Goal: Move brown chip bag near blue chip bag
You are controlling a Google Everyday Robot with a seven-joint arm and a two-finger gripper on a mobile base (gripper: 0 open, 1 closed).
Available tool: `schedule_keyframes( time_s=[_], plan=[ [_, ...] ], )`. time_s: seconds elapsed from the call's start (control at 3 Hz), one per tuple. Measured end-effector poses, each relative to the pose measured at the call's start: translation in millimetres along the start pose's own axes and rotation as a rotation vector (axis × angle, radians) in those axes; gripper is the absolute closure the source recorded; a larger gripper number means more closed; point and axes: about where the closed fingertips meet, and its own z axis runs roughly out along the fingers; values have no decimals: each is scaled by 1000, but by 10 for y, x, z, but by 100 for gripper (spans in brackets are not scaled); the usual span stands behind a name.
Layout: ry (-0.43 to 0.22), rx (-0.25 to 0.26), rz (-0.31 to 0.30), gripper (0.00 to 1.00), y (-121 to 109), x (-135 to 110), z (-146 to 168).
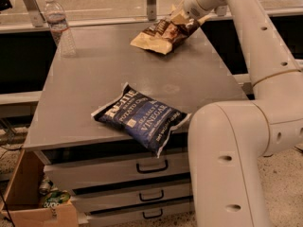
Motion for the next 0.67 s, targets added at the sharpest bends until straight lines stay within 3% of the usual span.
schedule_keyframes(
  time_s=[0.33,0.67],
  plan=[
    [19,-17,-78,100,74,-96,-217],
    [26,-36,-81,84,158,-95,-185]
  ],
)
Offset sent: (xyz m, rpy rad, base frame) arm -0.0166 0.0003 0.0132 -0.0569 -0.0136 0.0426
